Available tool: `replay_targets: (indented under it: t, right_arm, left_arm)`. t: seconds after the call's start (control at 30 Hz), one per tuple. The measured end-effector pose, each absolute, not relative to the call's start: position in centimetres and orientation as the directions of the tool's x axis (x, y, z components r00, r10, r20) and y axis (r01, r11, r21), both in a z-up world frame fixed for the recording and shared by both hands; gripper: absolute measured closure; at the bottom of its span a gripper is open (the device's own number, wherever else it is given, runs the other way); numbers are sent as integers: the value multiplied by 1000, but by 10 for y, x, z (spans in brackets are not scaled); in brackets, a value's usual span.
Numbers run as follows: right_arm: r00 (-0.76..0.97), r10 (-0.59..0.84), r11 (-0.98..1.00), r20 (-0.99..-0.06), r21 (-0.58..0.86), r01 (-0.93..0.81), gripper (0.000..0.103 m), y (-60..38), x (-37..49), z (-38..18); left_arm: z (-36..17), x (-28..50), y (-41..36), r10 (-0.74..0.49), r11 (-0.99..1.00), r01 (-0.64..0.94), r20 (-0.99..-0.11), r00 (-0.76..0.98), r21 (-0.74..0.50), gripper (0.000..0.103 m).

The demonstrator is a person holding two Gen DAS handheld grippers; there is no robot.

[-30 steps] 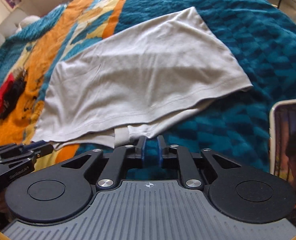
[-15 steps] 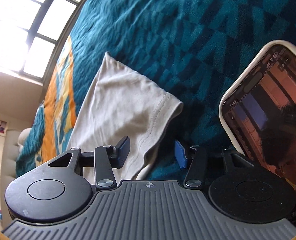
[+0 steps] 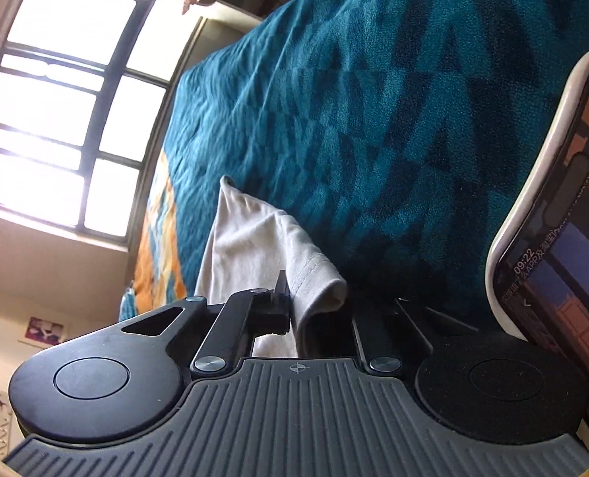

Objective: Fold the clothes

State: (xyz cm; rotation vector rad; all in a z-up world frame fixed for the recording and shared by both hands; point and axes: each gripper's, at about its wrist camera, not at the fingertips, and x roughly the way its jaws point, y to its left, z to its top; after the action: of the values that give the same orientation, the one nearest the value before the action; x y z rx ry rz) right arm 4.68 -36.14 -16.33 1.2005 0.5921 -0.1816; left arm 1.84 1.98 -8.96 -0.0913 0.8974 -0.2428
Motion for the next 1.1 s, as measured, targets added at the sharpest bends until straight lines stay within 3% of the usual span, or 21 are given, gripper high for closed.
replay_targets:
  t: [0.23,0.33,0.5,0.6,0.7,0.9,1.1]
  right_arm:
    - [771,40,599,-636,633,491,98,-325,68,-121]
    - [778,-2,749,-629,515,418,98,-287,82,-86]
    - [821,-15,941,-571,270,205,98,-186,100,-38]
    - [849,43,993,-527,118,22,98,-105,99,-21]
    - [825,148,987,-546,30,-157,98,-30,95,-29]
    - [644,213,958,-735,29,-284,98,44,99,-90]
    - [689,256,965,-678,139,-223,99,22,84,-77]
  left_arm:
    - [-75,16,52,-210,976,91,-745,633,-198,65]
    - [-64,16,80,-164,978,17,-721,673,-207,64]
    - [-50,13,126,-78,971,-100,-684,726,-217,64]
    - [-48,10,149,-40,962,-155,-679,733,-225,64]
    - [-52,8,172,-17,951,-202,-687,726,-236,63]
    - [-64,4,196,-11,937,-241,-709,705,-254,63]
    - [-75,7,201,-30,932,-242,-722,692,-271,63]
